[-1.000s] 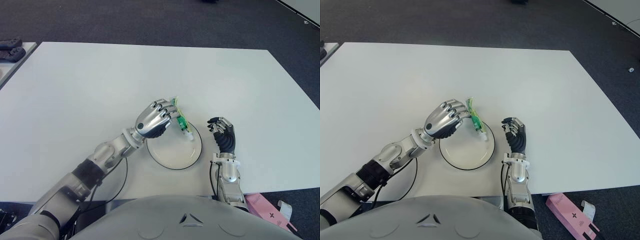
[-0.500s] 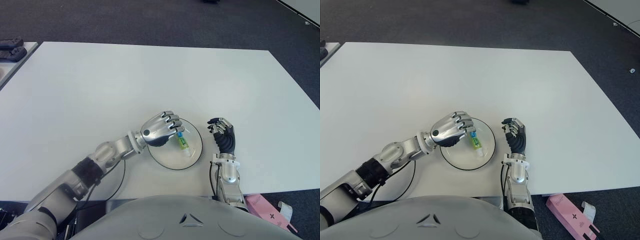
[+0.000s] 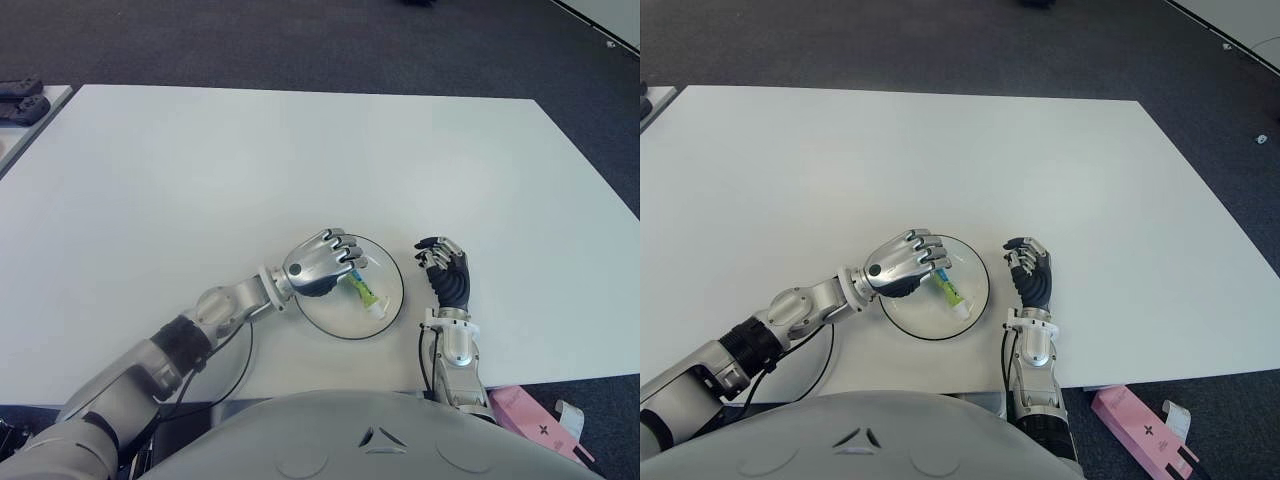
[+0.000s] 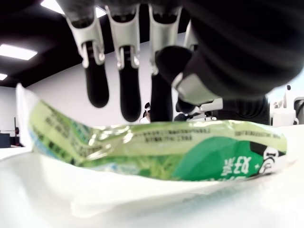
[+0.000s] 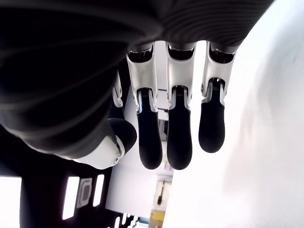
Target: Put the toothpaste on the table into the plate.
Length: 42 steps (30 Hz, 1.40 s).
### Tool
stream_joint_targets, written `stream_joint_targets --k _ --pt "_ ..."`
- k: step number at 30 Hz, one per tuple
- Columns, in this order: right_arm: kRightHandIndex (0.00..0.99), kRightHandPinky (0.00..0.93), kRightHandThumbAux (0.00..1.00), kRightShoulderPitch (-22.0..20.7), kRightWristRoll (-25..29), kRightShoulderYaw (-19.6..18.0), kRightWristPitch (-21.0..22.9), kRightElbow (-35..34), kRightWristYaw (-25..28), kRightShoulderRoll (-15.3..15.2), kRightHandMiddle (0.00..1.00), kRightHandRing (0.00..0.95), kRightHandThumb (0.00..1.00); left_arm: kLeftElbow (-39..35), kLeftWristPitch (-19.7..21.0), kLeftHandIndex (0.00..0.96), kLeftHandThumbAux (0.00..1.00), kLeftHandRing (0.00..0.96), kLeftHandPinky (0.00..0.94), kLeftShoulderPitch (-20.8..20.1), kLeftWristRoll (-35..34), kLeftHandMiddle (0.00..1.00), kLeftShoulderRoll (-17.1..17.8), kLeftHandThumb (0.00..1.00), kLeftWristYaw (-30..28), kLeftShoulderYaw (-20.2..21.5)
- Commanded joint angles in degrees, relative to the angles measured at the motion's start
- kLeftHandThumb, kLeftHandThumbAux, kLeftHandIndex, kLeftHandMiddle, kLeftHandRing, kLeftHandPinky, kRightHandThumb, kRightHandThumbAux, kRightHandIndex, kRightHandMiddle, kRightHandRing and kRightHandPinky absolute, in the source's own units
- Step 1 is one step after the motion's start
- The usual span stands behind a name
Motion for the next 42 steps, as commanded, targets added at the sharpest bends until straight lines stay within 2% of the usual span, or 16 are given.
stream_joint_targets --k 1,5,10,11,13,15,17,21,24,28,31,36,42 --pt "0.432 0.556 0.729 -0.27 0.09 -0.03 -0.5 0.33 -0.08 -0.03 0.504 0.531 0.708 1.02 -0.02 0.429 0.664 0.877 0.88 0.48 -1.38 0.552 -0.03 0.849 1.39 0.51" --pt "0.432 0.564 0.729 -0.48 0.16 0.04 -1.27 0.86 0.26 -0.35 0.513 0.539 0.708 1.45 -2.24 0.446 0.663 0.876 0.88 0.56 -4.51 0.503 -0.26 0.848 2.63 1.65" --pt "0.432 0.567 0.73 -0.64 0.18 -0.01 -2.2 1.63 0.69 -0.92 0.527 0.548 0.706 1.62 -3.26 0.448 0.663 0.864 0.877 0.68 -6.82 0.492 -0.13 0.843 2.62 2.68" --pt "0.432 0.565 0.73 -0.69 0.22 0.0 -2.28 1.76 0.74 -0.96 0.528 0.548 0.705 1.68 -3.31 0.444 0.677 0.864 0.878 0.74 -7.14 0.618 -0.18 0.793 2.67 2.89" --pt "0.431 0.555 0.73 -0.5 0.57 -0.07 -1.09 1.15 0.92 -0.84 0.526 0.544 0.706 1.72 -3.75 0.44 0.689 0.862 0.878 1.38 -9.63 0.728 -0.59 0.748 2.3 4.28" --pt "0.431 0.541 0.729 -0.24 0.61 -0.05 -0.03 0.38 0.82 -0.54 0.519 0.537 0.706 1.7 -4.44 0.439 0.696 0.856 0.875 2.5 -13.67 0.793 -1.56 0.72 1.88 6.2" --pt "0.431 0.53 0.729 -0.06 0.32 0.0 0.3 -0.08 0.45 -0.25 0.512 0.528 0.706 2.06 -5.8 0.439 0.698 0.849 0.865 3.95 -19.02 0.811 -3.38 0.712 2.41 8.59" --pt "0.431 0.527 0.728 -0.01 0.25 0.05 0.57 -0.41 0.3 -0.03 0.502 0.521 0.707 3.28 -9.94 0.439 0.7 0.821 0.83 5.56 -27.29 0.806 -6.21 0.71 3.4 12.36" --pt "0.43 0.522 0.728 0.07 0.38 0.15 0.7 -0.67 0.44 0.03 0.498 0.516 0.707 3.96 -12.4 0.437 0.704 0.784 0.78 6.41 -31.66 0.768 -7.47 0.711 2.7 14.84" --pt "0.43 0.514 0.728 0.07 0.62 0.1 1.1 -0.91 0.63 0.15 0.496 0.511 0.706 5.39 -16.79 0.435 0.71 0.744 0.736 6.78 -35.18 0.726 -9.03 0.71 4.5 18.53" --pt "0.429 0.509 0.727 0.08 0.66 0.07 1.58 -1.04 0.75 0.15 0.497 0.508 0.706 5.6 -19.57 0.434 0.715 0.722 0.715 6.39 -35.26 0.704 -10.55 0.707 8.26 22.02" --pt "0.429 0.508 0.727 0.05 0.75 0.02 1.82 -1.08 1.05 -0.02 0.499 0.507 0.705 4.86 -22.06 0.432 0.721 0.691 0.664 7.14 -38.93 0.685 -12.75 0.699 7.53 25.86" --pt "0.43 0.522 0.729 -0.23 0.51 0.05 1.37 -0.58 1.42 -0.37 0.499 0.512 0.705 3.89 -21.67 0.431 0.724 0.678 0.651 9.46 -43.21 0.682 -17.63 0.693 7.48 29.84"
